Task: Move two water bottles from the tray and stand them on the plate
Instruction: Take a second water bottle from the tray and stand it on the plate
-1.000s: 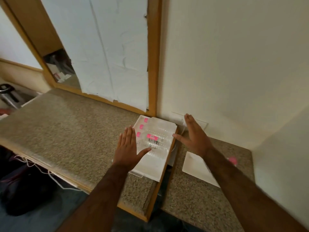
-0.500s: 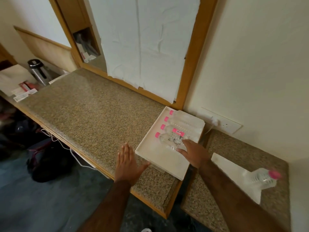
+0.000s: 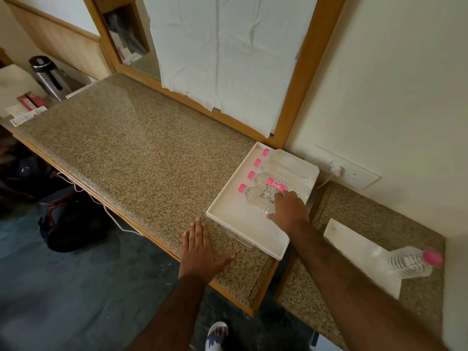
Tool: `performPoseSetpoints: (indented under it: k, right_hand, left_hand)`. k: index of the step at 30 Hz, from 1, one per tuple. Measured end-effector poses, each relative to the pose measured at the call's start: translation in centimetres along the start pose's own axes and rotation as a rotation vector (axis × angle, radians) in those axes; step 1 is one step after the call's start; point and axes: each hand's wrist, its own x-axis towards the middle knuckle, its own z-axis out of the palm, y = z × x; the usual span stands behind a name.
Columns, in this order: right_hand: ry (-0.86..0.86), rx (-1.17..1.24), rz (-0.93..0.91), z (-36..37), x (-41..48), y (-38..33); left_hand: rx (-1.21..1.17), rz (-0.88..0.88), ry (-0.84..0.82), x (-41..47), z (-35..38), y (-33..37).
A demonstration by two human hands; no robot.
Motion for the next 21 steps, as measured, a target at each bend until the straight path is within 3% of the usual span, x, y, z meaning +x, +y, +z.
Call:
performPoseSetpoints:
  k: [14,21]
  right_hand:
    - [-0.012,-0.077,0.07,-0.2,0.7,-2.2]
    - [-0.018,0.019,0.1,-0.6,0.2,-2.4]
  left_hand:
    - [0.023,0.034,0.004,0.2,1.2,-0.7]
    - [0.025,0.023,-0.033,0.3,0.8,-0.6]
